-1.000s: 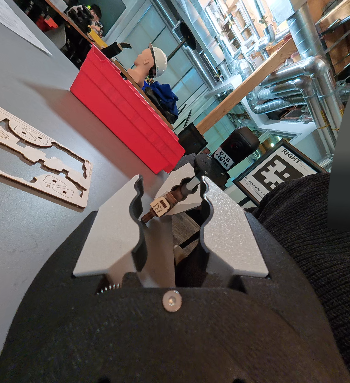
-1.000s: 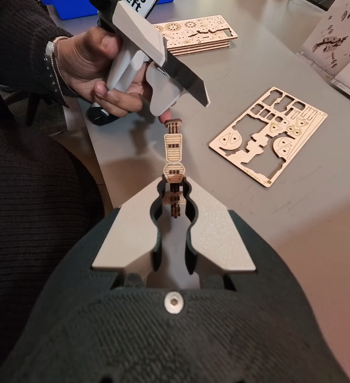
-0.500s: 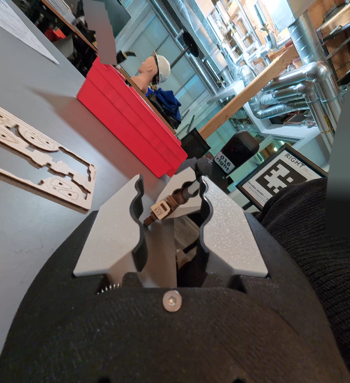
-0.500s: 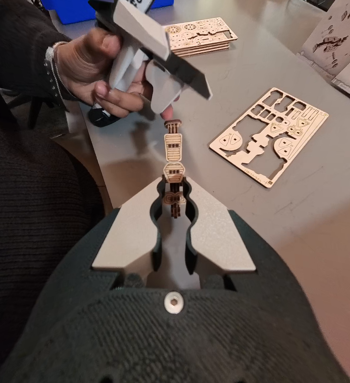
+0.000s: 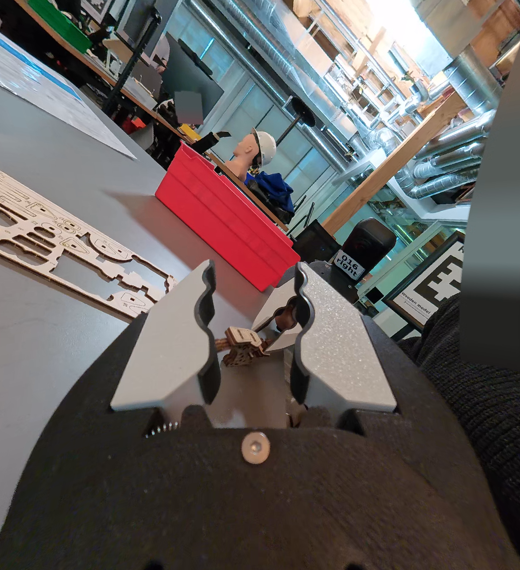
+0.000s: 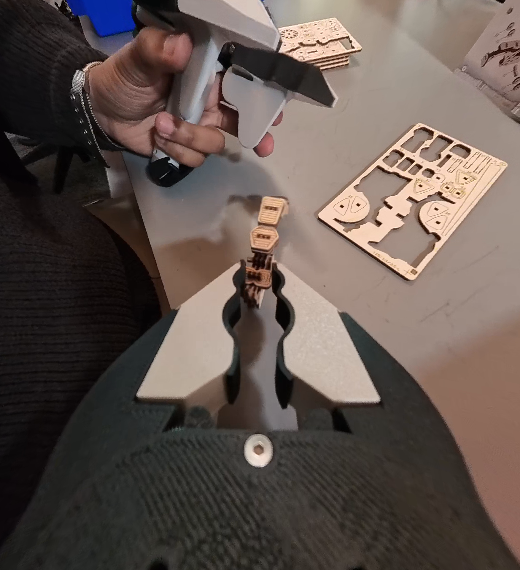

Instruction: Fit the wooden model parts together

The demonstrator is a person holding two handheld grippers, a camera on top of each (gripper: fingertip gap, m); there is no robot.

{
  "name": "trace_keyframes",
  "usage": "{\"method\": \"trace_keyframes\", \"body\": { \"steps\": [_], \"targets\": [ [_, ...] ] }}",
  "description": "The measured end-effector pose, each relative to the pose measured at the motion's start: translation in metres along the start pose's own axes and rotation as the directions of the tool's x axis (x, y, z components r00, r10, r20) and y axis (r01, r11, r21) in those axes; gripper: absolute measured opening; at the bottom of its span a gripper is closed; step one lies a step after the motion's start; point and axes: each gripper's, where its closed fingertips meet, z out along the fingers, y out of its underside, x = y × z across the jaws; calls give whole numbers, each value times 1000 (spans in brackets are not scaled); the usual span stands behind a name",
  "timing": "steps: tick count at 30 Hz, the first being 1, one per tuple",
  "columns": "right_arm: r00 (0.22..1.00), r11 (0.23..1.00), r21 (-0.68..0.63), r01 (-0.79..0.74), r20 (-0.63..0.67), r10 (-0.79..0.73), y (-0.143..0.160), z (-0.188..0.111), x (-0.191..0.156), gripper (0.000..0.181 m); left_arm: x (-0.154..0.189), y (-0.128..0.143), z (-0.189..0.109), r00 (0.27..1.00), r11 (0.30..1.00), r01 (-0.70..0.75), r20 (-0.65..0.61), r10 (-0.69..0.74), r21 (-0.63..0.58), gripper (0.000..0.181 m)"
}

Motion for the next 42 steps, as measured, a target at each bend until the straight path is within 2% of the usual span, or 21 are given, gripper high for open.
{"method": "trace_keyframes", "body": {
  "steps": [14, 27, 34, 38, 42],
  "targets": [
    [1000, 999, 40, 3, -11, -2, -7, -3, 2, 19, -1, 2, 1, 1000, 1000, 18, -3, -18, -11, 49],
    [999, 986, 162, -48, -12, 50, -25, -17, 8, 20, 2, 4, 1, 1000, 999, 20, -19, -20, -31, 45],
    [994, 948, 311, -60, -64, 84, -46, -40, 21, 16, -1, 4, 1, 1000, 999, 11, 1, -11, -34, 46],
    [990, 939, 325, -113, -39, 133, -45, -41, 24, 16, -2, 3, 1, 1000, 999, 14, 11, -14, -29, 46],
    [987, 943, 313, -112, -74, 142, -42, -39, 32, 16, -4, 2, 0, 1000, 1000, 12, 26, -11, -19, 46]
  ]
}}
